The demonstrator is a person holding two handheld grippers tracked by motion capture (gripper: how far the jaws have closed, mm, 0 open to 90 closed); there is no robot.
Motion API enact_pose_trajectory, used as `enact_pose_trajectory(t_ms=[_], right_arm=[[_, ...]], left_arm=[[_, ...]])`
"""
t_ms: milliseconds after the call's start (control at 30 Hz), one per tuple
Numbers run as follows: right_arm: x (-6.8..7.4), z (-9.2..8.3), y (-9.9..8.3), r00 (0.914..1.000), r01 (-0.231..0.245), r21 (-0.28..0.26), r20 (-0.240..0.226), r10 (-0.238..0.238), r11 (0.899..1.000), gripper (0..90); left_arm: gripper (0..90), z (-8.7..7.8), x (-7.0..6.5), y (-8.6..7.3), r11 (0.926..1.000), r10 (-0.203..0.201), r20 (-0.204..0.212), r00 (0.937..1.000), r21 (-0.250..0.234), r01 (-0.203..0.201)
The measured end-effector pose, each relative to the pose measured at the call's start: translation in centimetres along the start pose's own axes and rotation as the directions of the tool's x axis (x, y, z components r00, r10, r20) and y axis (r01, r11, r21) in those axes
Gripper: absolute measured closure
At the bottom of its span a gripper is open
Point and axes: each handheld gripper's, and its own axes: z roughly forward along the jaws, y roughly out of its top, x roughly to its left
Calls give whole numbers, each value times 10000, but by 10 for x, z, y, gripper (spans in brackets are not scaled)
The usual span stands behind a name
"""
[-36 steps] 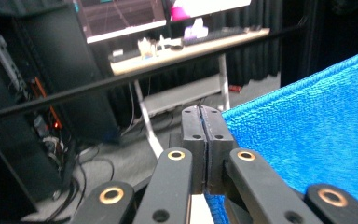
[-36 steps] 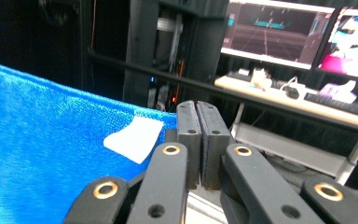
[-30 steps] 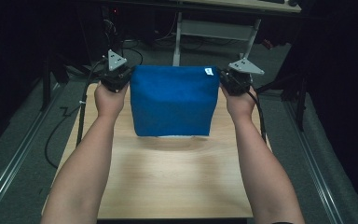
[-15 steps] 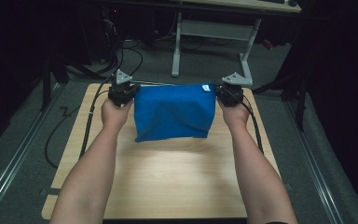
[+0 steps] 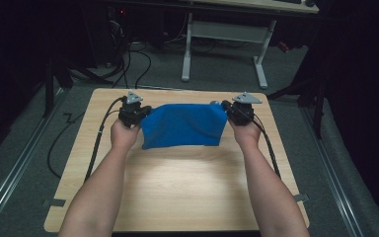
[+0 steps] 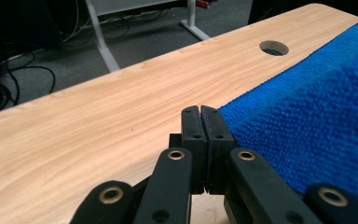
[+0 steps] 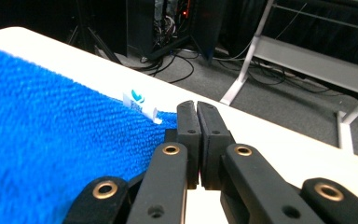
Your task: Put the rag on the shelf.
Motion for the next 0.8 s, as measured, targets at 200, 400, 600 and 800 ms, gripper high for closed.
enact_pose_trajectory(t_ms=[200,400,600,800], right_arm=[[3,1,-14,9999,-114,189,-119,116,9998,893],[4,5,-28,9995,-242,438,-182,250,9987,894],[6,5,-37,9995,-256,525,-183,266,9983,893],[8,5,-51,9996,-196,887,-170,212,9959,893]], left_arm=[[895,3,-3,-10,9998,-111,135,9998,170,109],[895,6,-8,-19,9987,-82,341,9994,497,65],[895,9,-14,-28,9987,-175,499,9986,480,151],[894,14,-15,-35,9967,-289,619,9977,772,240]])
